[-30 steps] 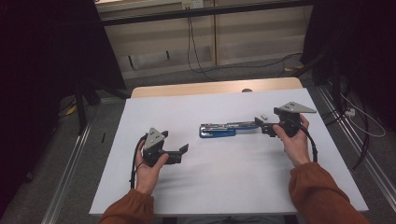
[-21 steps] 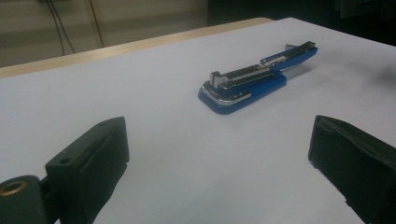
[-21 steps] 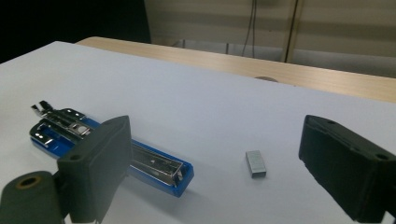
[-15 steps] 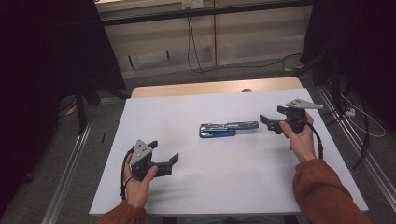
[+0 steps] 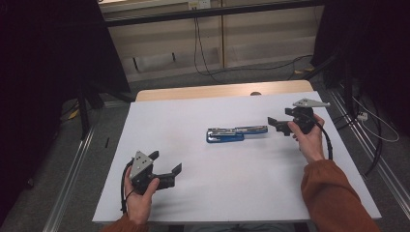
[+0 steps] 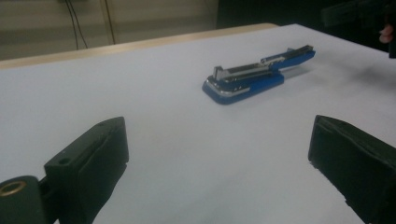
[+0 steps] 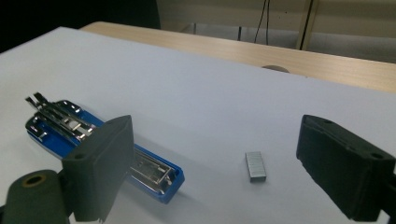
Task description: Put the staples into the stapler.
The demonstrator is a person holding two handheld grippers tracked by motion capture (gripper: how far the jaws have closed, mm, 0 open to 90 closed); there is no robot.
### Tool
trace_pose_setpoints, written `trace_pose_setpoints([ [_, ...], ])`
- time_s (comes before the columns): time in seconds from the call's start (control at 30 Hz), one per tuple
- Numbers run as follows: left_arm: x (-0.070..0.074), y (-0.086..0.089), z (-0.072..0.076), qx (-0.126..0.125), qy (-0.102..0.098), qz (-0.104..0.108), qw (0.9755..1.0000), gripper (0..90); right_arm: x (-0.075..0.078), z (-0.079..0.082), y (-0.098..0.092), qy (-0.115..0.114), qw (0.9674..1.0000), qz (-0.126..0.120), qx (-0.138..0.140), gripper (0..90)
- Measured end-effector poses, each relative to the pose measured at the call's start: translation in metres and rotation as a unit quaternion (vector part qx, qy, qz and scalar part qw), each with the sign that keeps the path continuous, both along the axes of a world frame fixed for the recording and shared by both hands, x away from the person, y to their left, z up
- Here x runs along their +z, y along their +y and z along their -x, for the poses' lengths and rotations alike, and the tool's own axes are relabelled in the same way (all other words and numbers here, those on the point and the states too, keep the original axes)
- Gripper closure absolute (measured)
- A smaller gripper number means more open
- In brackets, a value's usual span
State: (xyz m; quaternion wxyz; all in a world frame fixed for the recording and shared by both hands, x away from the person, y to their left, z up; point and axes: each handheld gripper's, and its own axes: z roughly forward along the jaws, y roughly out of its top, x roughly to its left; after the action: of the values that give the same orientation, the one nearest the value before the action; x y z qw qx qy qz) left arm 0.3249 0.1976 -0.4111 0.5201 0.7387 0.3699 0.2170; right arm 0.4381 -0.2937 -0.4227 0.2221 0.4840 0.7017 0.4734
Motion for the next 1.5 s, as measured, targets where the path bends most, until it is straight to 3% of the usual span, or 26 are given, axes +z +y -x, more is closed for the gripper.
trace_pose_setpoints([
  [0.1,0.000,-0.003,-0.001,-0.007,0.000,0.003,1.0000,5.1,0.002,-0.005,-0.001,0.022,0.9997,0.008,0.007,11.8],
  [0.17,-0.001,-0.003,-0.002,-0.009,0.006,0.000,0.9999,5.1,0.003,-0.008,-0.001,0.022,0.9996,0.017,0.001,11.8],
  [0.37,-0.004,-0.004,-0.007,-0.010,0.012,-0.009,0.9998,5.1,0.008,-0.020,0.000,0.031,0.9988,0.031,0.022,12.6],
  [0.5,-0.001,-0.004,-0.002,-0.012,0.007,0.008,0.9999,5.4,0.014,-0.028,-0.003,0.048,0.9980,0.038,0.013,12.3],
  [0.73,-0.001,-0.003,-0.003,-0.010,0.003,0.002,0.9999,5.4,0.018,-0.041,-0.006,0.072,0.9960,0.051,0.013,12.9],
  [0.83,-0.002,-0.004,-0.003,-0.012,0.006,-0.001,0.9999,5.4,0.019,-0.048,-0.005,0.069,0.9955,0.064,0.010,16.6],
  [1.0,-0.002,-0.005,-0.004,-0.018,0.008,-0.008,0.9998,5.4,0.018,-0.060,-0.005,0.084,0.9927,0.086,0.008,15.0],
  [1.1,-0.003,-0.004,-0.005,-0.016,0.008,-0.006,0.9998,5.4,0.016,-0.066,-0.006,0.092,0.9916,0.091,0.012,9.0],
  [1.3,-0.002,-0.003,-0.005,-0.010,0.010,-0.001,0.9999,5.3,0.013,-0.074,-0.008,0.096,0.9911,0.091,0.013,14.4],
  [1.5,-0.004,-0.003,-0.006,-0.010,0.015,0.000,0.9998,5.3,0.003,-0.076,-0.006,0.120,0.9863,0.111,0.022,22.9],
])
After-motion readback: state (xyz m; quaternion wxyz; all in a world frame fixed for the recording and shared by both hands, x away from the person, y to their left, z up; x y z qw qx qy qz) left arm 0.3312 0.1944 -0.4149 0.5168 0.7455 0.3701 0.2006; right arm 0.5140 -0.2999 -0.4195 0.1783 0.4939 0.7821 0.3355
